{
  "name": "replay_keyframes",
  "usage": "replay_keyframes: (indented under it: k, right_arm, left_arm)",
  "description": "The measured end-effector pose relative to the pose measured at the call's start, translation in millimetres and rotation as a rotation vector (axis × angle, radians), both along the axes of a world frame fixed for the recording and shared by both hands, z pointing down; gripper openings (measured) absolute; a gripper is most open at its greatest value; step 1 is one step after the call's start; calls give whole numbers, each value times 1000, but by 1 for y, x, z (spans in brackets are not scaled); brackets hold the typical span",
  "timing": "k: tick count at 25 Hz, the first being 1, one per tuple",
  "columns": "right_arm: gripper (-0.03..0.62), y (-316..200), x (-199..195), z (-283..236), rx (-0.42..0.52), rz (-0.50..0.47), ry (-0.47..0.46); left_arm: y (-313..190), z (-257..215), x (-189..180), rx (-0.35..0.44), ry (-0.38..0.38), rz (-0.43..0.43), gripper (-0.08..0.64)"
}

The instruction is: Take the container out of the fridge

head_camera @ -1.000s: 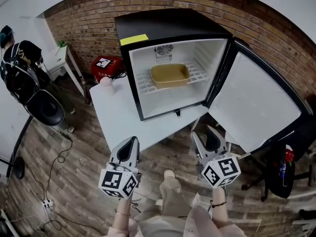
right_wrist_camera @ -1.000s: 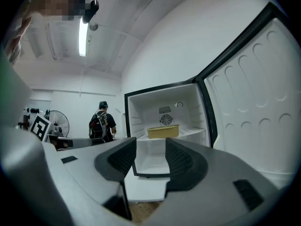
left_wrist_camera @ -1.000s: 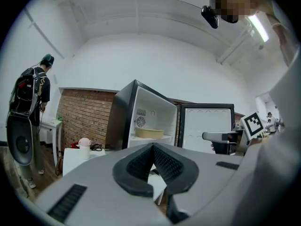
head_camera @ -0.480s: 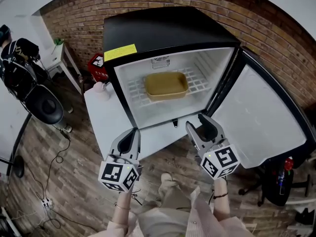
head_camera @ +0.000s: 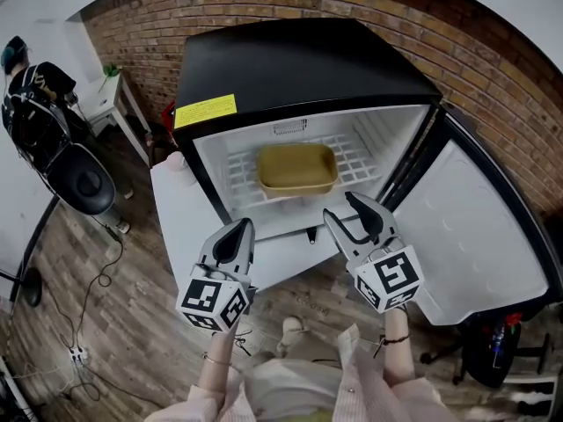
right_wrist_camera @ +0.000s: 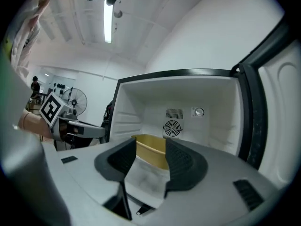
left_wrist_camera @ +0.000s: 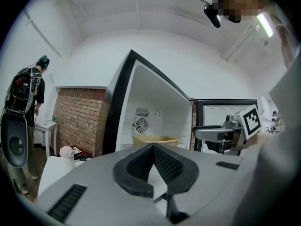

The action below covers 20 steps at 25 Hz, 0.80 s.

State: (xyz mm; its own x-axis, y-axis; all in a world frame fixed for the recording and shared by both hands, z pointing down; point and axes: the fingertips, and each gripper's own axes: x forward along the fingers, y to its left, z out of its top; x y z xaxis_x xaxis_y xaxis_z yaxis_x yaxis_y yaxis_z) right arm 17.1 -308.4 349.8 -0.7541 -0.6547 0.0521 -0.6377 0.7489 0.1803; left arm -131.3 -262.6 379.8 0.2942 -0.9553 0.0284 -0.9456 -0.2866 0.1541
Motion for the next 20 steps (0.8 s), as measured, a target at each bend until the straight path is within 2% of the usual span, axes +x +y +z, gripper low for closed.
replay_keyframes:
  k: [4,14,20]
  right_arm:
    - [183,-12,-15,-1,47,-73,101]
    - [183,-35,-51,12,112,-294,444]
    - [181,-43,-62,26,115,-355,654]
  left_arm:
    - [-13,1,6,-6,-7,8,-8]
    - [-29,7,3,-51,13,8,-8]
    - [-36,11,4,-74,15,34,-8]
